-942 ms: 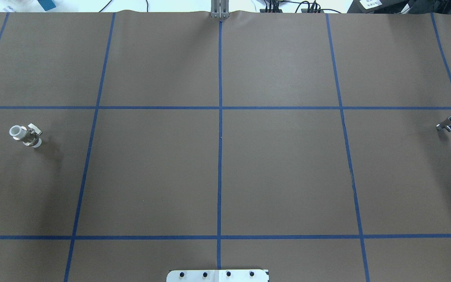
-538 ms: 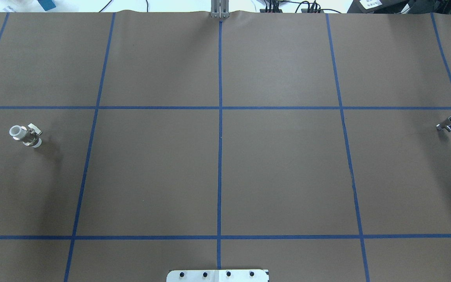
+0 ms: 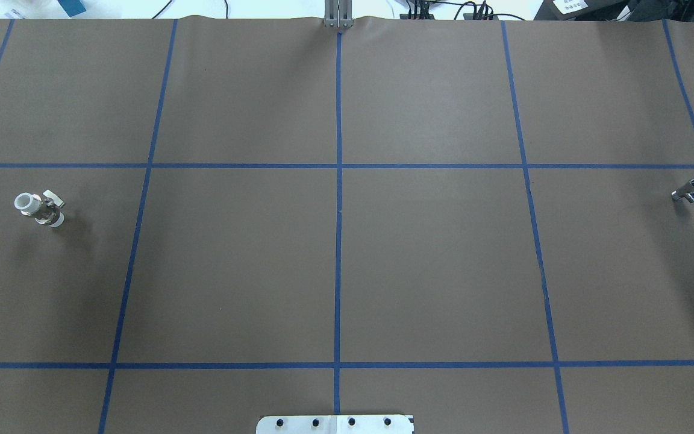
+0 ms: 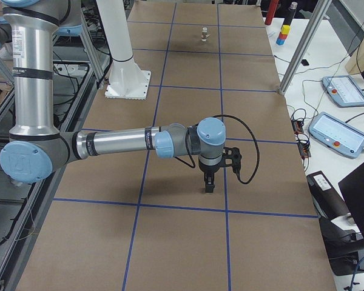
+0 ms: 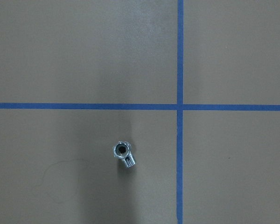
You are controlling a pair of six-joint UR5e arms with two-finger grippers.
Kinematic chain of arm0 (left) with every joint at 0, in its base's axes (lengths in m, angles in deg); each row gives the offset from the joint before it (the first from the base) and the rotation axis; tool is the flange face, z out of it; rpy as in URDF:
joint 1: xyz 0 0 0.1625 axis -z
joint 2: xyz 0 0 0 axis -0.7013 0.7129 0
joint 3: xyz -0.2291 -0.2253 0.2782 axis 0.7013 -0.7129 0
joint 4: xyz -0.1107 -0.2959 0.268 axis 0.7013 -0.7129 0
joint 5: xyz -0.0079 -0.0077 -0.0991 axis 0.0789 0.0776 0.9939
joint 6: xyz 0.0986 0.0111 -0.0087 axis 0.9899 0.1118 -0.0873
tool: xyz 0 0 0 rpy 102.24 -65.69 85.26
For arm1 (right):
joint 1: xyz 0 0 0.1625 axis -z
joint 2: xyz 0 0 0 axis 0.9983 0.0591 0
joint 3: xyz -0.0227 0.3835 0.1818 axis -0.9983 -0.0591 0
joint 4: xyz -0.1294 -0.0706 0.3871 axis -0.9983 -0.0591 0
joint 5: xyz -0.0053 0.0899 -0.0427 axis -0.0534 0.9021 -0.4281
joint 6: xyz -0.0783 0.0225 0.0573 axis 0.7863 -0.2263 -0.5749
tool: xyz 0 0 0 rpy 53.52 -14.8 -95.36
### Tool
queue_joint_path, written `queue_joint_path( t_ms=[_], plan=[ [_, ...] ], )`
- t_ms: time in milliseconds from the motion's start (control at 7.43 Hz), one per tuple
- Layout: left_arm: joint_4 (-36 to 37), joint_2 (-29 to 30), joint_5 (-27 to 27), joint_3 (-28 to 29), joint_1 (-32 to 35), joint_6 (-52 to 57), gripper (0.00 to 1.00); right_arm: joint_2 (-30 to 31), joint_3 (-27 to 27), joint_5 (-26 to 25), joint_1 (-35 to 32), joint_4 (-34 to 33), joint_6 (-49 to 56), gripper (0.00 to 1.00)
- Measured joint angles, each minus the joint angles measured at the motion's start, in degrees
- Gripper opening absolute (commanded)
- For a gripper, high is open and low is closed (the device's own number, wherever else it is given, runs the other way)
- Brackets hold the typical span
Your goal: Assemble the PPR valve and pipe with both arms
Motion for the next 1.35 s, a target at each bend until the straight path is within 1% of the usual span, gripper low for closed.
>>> queue_joint_path(
  t_ms=[269,404,538,673,808,1077,1346],
  plan=[
    [-0.07,1.84,-0.20,-4.05,-8.02,-11.73,1.00,0.05,0.01,-0.02,-0.03,0.01,0.02,0.99],
    [-0.03,2.06,-0.44,-5.87,-10.99,-15.35,1.00,0.06,-0.03,-0.04,-0.02,0.01,0.03,1.00],
    [-0.01,2.04,-2.03,-6.62,-14.39,-18.59,1.00,0.06,-0.09,-0.05,-0.01,0.01,0.03,1.00],
    [-0.01,1.91,-4.82,-6.63,-17.66,-21.22,1.00,0.07,-0.17,-0.05,0.00,0.03,0.03,1.00],
    [-0.07,1.78,-6.78,-6.28,-19.91,-22.58,1.00,0.06,-0.26,-0.07,0.00,0.07,0.03,1.00],
    [-0.26,1.70,-7.70,-5.19,-21.96,-23.33,1.00,-0.01,-0.29,-0.13,0.00,0.10,0.03,1.00],
    [-0.55,1.74,-7.64,-3.51,-22.51,-23.06,1.00,-0.02,-0.29,-0.12,0.00,0.10,0.03,1.00]
  ],
)
